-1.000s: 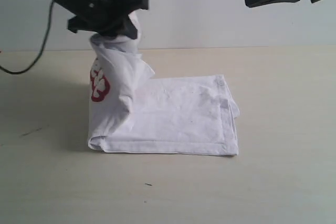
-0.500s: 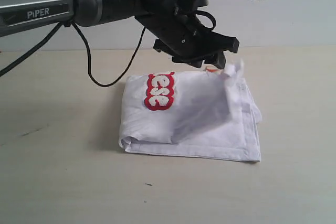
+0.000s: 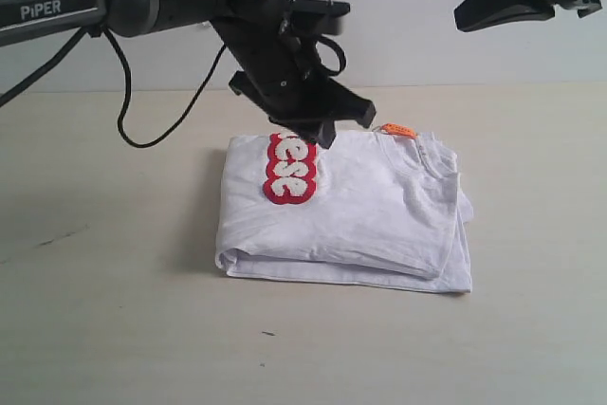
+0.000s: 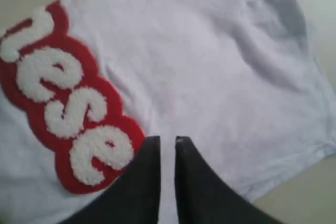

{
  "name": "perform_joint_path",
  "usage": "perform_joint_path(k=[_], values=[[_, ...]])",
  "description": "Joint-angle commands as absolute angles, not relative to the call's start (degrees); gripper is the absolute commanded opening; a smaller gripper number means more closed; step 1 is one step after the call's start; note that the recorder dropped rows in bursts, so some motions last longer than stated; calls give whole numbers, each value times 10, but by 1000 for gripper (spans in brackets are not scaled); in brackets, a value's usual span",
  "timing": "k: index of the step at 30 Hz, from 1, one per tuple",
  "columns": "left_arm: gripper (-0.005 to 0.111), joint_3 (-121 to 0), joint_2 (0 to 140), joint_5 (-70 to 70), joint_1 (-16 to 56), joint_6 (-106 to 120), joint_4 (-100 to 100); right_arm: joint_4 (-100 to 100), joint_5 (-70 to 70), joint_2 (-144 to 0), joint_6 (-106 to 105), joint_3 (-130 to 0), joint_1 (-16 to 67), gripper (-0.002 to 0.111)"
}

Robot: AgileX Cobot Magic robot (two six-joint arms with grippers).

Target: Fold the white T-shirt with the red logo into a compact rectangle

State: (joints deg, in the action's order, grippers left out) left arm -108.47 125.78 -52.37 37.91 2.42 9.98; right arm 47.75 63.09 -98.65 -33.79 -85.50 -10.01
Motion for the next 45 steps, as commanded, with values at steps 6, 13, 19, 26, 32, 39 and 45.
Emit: perform_joint_path(k=[6, 13, 19, 26, 32, 39, 45], values=[[0, -955, 1262, -455, 392, 68, 108, 476, 619, -997, -337, -849, -100, 0], [0, -902, 1290, -455, 377, 70, 110, 478, 622, -997, -337, -849, -100, 0], [0, -889, 1280, -535, 372, 76, 108, 479, 623, -997, -337, -849, -100, 0], [0, -835, 1206, -524, 366, 51, 69, 479, 623, -997, -337, -849, -100, 0], [0, -826, 1165, -426, 366, 51, 81, 479, 620, -997, -337, -849, -100, 0], [0, -867, 1221, -346, 360, 62, 128, 479, 620, -997, -337, -849, -100, 0], [0, -882, 1266, -346, 334, 61, 127, 477, 618, -997, -339, -849, -100, 0]])
